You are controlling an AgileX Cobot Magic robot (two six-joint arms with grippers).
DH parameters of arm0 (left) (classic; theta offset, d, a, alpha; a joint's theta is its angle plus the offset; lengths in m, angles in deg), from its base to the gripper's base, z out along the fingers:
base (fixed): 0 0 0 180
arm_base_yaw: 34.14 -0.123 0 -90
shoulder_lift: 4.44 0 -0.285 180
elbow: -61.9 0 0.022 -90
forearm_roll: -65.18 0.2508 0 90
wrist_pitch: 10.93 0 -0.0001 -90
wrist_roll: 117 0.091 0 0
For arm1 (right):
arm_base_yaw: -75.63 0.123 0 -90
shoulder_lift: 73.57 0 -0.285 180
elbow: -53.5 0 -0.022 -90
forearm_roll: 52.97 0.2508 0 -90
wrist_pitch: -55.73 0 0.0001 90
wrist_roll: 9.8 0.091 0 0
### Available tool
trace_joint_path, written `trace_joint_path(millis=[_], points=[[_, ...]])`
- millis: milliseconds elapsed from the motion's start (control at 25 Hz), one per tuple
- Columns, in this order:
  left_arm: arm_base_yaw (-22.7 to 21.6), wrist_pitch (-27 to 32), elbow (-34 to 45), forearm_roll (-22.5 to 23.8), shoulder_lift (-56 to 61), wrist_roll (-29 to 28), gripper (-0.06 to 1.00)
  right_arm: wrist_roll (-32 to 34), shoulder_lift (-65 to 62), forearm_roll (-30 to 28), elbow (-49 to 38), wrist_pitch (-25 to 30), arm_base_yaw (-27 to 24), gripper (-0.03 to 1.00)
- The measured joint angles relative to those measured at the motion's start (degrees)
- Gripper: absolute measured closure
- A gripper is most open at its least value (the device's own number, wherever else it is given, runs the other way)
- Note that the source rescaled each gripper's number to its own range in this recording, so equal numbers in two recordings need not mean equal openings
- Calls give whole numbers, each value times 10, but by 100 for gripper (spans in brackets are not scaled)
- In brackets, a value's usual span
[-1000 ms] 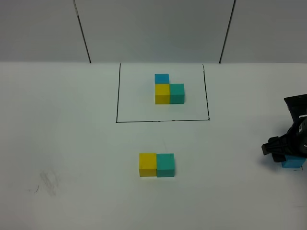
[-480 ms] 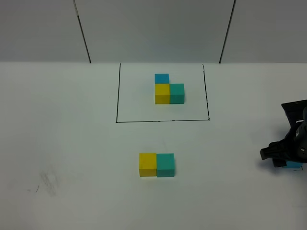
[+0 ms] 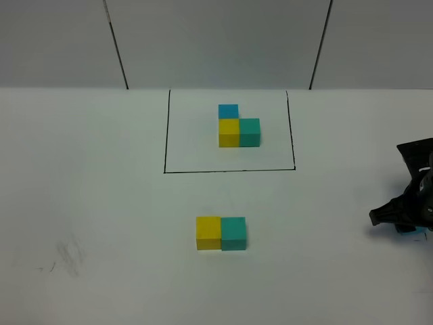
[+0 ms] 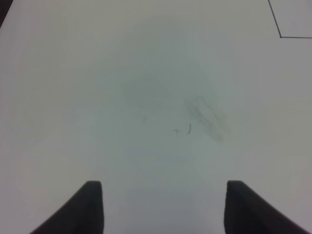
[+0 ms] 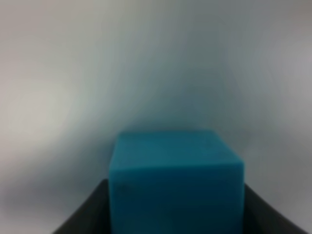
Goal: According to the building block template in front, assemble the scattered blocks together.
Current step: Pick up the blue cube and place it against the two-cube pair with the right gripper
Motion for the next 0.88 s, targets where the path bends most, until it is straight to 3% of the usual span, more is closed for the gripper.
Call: trace_joint_path(millis=[200,360,480,720,880], points=[[0,0,0,0,0,0,74,20,-71,13,0,18,15,96],[0,0,0,0,0,0,74,49,-107,90,28,58,54,96],[0,0,0,0,0,0,74,52,-100,135,86,118,101,96],[0,0,0,0,0,0,74,87,-41,140,225,217,205,96],[0,0,0,0,0,0,74,199,14,115,293,232,264,96]])
